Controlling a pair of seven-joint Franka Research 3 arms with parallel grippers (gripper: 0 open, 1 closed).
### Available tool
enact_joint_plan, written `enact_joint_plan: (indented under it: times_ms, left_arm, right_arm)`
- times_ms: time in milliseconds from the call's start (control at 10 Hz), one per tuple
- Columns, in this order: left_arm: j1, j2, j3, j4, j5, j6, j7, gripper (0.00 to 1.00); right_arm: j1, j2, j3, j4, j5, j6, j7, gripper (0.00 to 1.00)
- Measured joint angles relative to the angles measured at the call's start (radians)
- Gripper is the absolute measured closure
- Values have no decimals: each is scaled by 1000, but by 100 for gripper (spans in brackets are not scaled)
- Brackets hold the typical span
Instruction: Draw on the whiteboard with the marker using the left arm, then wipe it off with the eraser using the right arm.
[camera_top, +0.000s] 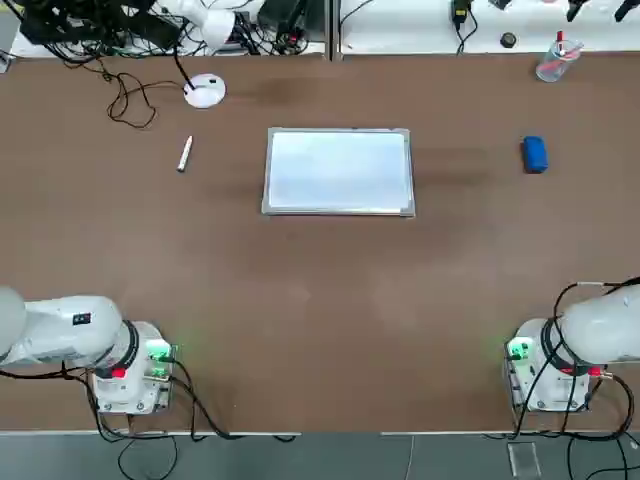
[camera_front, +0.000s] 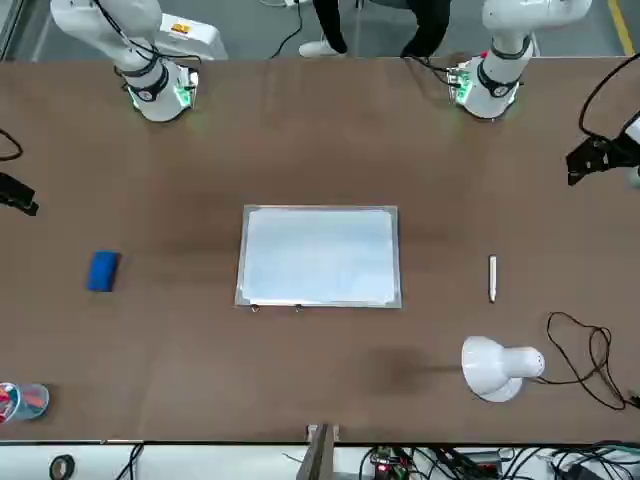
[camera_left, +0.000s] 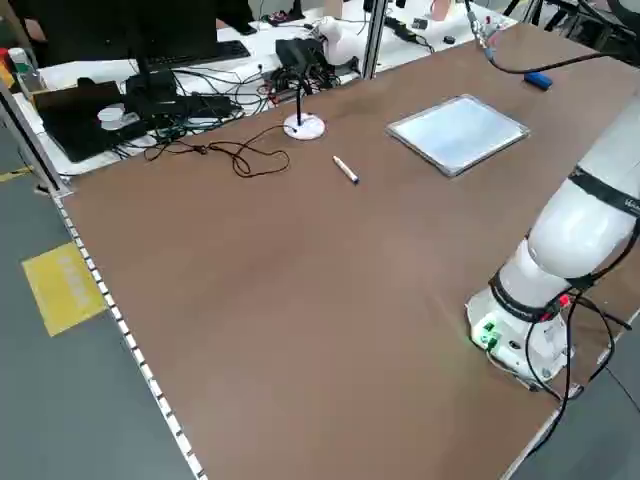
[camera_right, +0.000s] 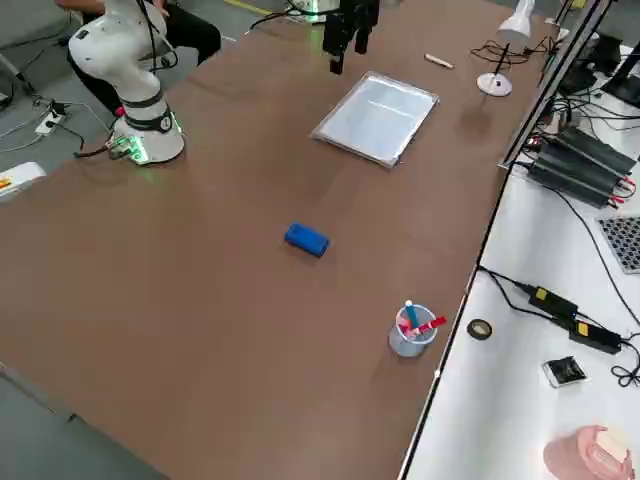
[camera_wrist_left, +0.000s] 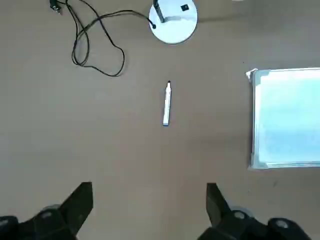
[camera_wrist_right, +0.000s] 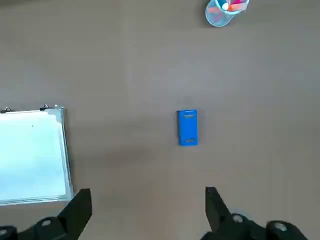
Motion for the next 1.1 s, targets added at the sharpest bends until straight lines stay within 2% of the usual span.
enact_joint_plan:
  times_ms: [800, 1100]
  left_arm:
    - [9, 18, 3, -11, 0, 16, 0, 0]
    - [24, 38, 4, -110, 0, 137, 0, 0]
  right_arm:
    - [3, -2, 1, -6, 0, -1, 0, 0]
    - [2, -11, 1, -10, 0, -1, 1, 0]
